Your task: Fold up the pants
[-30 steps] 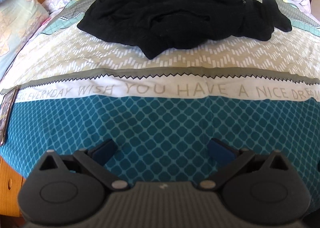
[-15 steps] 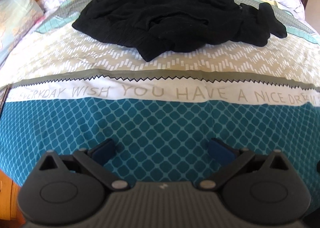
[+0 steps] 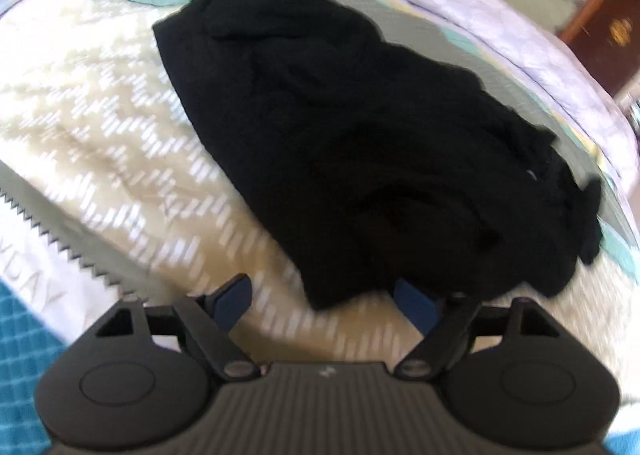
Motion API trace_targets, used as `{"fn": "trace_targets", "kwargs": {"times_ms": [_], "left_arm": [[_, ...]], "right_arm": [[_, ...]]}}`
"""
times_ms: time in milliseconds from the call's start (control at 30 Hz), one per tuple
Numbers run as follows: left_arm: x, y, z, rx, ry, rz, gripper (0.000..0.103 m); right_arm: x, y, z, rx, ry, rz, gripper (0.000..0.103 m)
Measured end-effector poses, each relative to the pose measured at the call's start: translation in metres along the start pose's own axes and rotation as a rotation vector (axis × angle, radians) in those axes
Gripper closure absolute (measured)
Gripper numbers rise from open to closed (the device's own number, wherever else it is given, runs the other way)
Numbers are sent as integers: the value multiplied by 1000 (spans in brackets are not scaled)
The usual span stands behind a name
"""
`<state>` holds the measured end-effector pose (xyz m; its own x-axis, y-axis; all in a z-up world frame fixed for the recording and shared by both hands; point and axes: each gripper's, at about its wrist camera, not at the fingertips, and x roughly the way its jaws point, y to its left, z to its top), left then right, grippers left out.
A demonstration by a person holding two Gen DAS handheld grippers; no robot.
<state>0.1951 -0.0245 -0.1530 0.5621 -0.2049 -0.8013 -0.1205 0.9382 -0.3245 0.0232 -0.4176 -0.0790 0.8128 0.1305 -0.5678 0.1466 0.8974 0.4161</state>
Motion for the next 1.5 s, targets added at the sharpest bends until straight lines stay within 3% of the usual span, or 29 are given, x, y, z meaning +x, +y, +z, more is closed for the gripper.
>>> {"fn": "trace_targets", "kwargs": {"times_ms": [33, 133, 200, 300, 333, 400, 500, 533, 567, 600, 733, 833, 900, 967, 1067, 1167, 1200, 1267, 1333, 1467, 1500], "left_arm": [[1, -6, 1, 13, -27, -19, 66], [-8, -19, 3, 45, -31, -20, 85], [-30, -16, -2, 85, -45, -36, 86], [-77, 19, -15, 64, -23, -67, 87], [-98, 36, -22, 46, -29, -71, 94], [-131, 70, -34, 12, -52, -45, 93], [-153, 111, -48, -120, 15, -86, 93], [-153, 115, -52, -129, 30, -84, 93], [-152, 115, -54, -121, 35, -87, 93], [-149, 112, -55, -116, 39, -78, 93], [-147, 100, -62, -31, 15, -36, 93], [-147, 115, -59, -49, 13, -58, 93], [-155, 130, -61, -64, 11, -47, 93], [-158, 137, -64, -73, 21, -34, 92], [-158, 142, -67, -85, 36, -25, 89], [-155, 141, -69, -77, 25, 1, 85], [-156, 140, -70, -82, 22, -7, 82], [-158, 136, -71, -88, 10, -25, 58], [-159, 130, -71, -74, -3, -24, 47], [-148, 119, -72, -50, 26, -21, 44], [-145, 118, -72, -49, 36, -22, 45]], "right_arm": [[10, -3, 14, 20, 6, 18, 52], [54, -8, 56, 64, 15, 70, 51], [95, -5, 83, 26, 15, 43, 51], [160, 0, 113, 36, 51, 24, 51], [178, 1, 120, 61, 69, 26, 51], [215, 5, 127, 105, 110, 44, 51], [254, 25, 125, 99, 153, 48, 55], [254, 32, 124, 82, 126, 37, 66], [256, 37, 125, 71, 129, 37, 91], [252, 40, 126, 73, 131, 26, 92], [187, 33, 122, 21, 47, 45, 92], [108, 4, 106, 52, 22, 92, 92], [59, -15, 84, 47, 53, 117, 90], [35, -19, 62, -67, 125, 78, 82], [20, -10, 52, -320, 96, -126, 47], [31, -6, 94, -307, 5, -129, 46], [41, -6, 110, -285, -19, -101, 39], [80, -7, 142, -256, -4, -38, 24], [128, -10, 165, -207, 29, -18, 23], [213, -28, 175, -121, 148, -103, 27], [229, -35, 172, -86, 184, -128, 44]]}}
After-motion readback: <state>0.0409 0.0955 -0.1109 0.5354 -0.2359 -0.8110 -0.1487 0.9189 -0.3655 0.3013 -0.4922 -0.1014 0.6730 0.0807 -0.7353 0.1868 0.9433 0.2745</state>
